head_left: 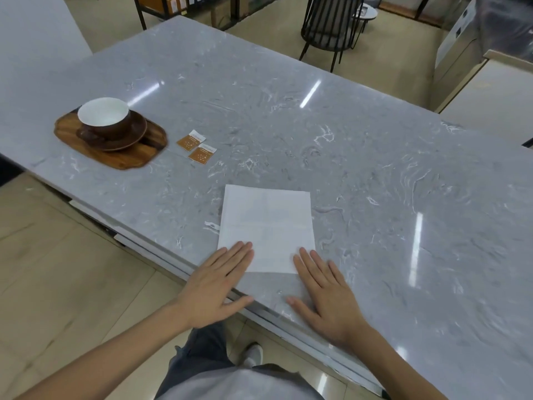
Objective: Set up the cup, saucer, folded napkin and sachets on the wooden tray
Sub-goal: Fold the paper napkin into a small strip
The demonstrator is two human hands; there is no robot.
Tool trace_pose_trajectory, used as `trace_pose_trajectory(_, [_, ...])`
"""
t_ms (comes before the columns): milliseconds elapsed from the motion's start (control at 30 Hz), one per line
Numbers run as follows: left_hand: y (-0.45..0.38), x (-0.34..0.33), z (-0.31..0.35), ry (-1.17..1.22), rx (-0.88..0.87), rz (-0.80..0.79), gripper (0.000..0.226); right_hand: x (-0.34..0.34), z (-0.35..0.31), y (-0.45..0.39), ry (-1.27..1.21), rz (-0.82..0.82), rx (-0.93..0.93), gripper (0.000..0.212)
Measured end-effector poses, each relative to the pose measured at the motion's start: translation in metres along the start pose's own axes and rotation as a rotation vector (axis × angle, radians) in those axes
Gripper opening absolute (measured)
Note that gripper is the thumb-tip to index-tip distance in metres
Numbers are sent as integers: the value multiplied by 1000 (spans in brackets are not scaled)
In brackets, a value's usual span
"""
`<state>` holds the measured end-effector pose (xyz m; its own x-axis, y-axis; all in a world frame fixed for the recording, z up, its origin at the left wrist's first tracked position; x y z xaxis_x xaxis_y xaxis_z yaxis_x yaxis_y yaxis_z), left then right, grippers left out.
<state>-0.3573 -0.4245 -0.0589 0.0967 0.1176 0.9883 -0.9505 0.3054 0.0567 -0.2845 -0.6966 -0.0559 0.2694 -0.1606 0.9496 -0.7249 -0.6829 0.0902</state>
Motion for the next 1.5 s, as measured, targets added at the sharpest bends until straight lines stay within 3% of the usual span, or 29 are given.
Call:
trace_pose_trajectory(100, [12, 0, -2, 32, -24, 22, 73, -1, -8, 10, -11, 1, 6, 82])
trace_pose_trajectory(300, [22, -4, 0, 45, -67, 246, 51, -5, -14, 26, -48, 83, 52, 76])
trace_pose_trajectory(533, [28, 0, -2, 209, -83, 336, 41, -20, -19, 42, -147, 302, 101, 43])
trace_pose_trajectory(700, [27, 6, -9, 272, -55, 357, 34, -22, -25, 46, -178, 367, 98, 27])
trace_pose_trajectory(900, [20, 9, 35, 289, -92, 294, 41, -14, -50, 39, -242, 401, 170, 16])
trace_pose_trajectory(1133, [-30, 9, 101, 163, -127, 65, 66, -3, -32, 49, -376, 388, -40, 34])
trace_pose_trajectory(1300, [-49, 11, 102, 182, -190, -1, 65, -1, -21, 57, -390, 334, -53, 44])
trace_pose_trajectory(1500, [-36, 8, 102, 294, -297, 62, 41, -7, -23, 64, -411, 325, 1, 38])
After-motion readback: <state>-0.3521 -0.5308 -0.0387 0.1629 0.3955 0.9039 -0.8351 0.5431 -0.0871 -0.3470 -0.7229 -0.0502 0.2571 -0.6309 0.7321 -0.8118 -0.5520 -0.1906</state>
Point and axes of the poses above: each hand's wrist, its own y-axis away from the middle knuckle, its own x-axis out of the back of the hand, z = x × y, the point moved 2 cm from there along -y, towards the middle knuckle, and after that the axes turned 3 degrees about -y, right-handed, at the moved point
